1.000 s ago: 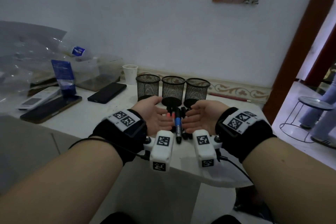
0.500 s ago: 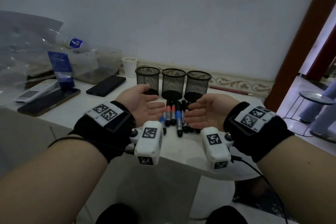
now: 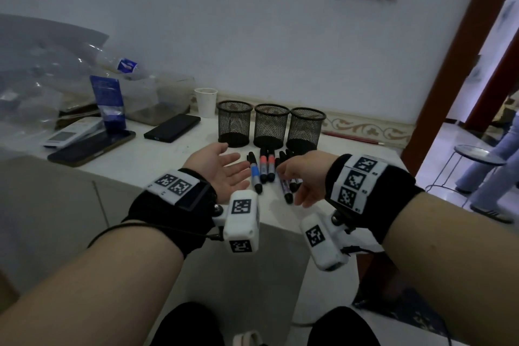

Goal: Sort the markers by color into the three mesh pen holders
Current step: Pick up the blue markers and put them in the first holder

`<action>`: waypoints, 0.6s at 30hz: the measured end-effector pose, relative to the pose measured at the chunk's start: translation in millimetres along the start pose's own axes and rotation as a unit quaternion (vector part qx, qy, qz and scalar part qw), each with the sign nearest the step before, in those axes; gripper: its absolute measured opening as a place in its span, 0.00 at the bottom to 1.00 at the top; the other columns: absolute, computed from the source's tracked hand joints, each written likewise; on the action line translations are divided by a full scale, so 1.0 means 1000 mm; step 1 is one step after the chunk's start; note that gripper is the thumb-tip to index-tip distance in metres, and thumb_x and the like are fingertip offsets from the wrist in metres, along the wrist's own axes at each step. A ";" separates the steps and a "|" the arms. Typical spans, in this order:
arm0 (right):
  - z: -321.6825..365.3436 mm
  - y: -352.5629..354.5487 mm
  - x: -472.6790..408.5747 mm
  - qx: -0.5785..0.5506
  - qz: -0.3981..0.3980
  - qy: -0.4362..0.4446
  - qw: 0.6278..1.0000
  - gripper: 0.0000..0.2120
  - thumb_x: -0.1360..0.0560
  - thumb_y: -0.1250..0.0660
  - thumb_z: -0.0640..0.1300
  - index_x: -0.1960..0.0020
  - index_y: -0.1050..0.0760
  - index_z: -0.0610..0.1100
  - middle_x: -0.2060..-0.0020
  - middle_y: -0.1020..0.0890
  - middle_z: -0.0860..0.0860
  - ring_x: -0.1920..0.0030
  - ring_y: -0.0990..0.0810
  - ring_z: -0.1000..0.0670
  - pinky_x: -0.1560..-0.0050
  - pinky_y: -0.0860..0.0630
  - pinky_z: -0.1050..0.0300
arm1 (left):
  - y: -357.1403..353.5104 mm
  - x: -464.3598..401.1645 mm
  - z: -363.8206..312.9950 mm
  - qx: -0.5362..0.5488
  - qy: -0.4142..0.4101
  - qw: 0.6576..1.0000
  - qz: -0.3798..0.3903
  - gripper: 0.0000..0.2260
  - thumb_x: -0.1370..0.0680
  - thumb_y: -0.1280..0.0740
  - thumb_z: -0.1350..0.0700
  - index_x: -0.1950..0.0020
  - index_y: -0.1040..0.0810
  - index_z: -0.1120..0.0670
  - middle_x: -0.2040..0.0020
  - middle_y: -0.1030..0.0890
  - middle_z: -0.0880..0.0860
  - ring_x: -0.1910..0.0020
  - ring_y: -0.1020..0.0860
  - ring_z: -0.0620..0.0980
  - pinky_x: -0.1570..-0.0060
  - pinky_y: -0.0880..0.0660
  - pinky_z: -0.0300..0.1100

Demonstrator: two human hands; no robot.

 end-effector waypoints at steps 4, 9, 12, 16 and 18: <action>-0.010 -0.004 0.015 -0.023 0.018 -0.007 1.000 0.22 0.23 0.43 0.38 0.30 0.34 0.40 0.37 0.27 0.39 0.71 0.23 0.46 0.72 0.24 0.57 | 0.000 0.005 0.010 -0.004 0.001 1.000 0.000 0.21 0.19 0.47 0.50 0.29 0.34 0.59 0.31 0.29 0.60 0.31 0.31 0.57 0.31 0.36 0.49; -0.015 0.010 0.033 -0.027 -0.060 0.073 0.995 0.13 0.24 0.38 0.36 0.42 0.24 0.41 0.62 0.21 0.47 0.72 0.25 0.50 0.74 0.25 0.61 | 0.001 0.009 0.017 -0.012 -0.010 1.000 -0.009 0.20 0.19 0.46 0.50 0.32 0.31 0.59 0.32 0.27 0.59 0.33 0.29 0.57 0.37 0.33 0.47; -0.023 0.015 0.034 0.036 -0.093 0.061 0.993 0.06 0.24 0.37 0.38 0.50 0.23 0.43 0.66 0.24 0.48 0.71 0.27 0.50 0.69 0.24 0.58 | 0.002 0.010 0.020 -0.012 -0.015 1.000 -0.021 0.19 0.19 0.46 0.50 0.33 0.31 0.59 0.33 0.27 0.60 0.33 0.29 0.57 0.38 0.33 0.48; -0.028 0.004 0.028 0.226 -0.095 0.004 0.970 0.18 0.28 0.32 0.55 0.47 0.26 0.42 0.57 0.21 0.46 0.62 0.23 0.47 0.58 0.24 0.55 | 0.001 0.013 0.020 -0.008 -0.018 0.999 -0.025 0.18 0.19 0.46 0.51 0.34 0.31 0.59 0.32 0.28 0.60 0.32 0.30 0.57 0.38 0.33 0.48; -0.028 -0.001 0.025 0.322 -0.099 -0.017 0.941 0.23 0.29 0.33 0.61 0.51 0.28 0.41 0.59 0.24 0.47 0.61 0.26 0.49 0.59 0.28 0.57 | 0.002 0.014 0.020 0.001 -0.019 1.000 -0.025 0.18 0.19 0.46 0.51 0.34 0.31 0.59 0.32 0.29 0.60 0.32 0.31 0.58 0.38 0.33 0.49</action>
Point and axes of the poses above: each hand's wrist, its own x-axis away from the middle knuckle, its own y-axis out of the back of the hand, z = x × y, the point moved 3 cm from there along -x, towards the middle knuckle
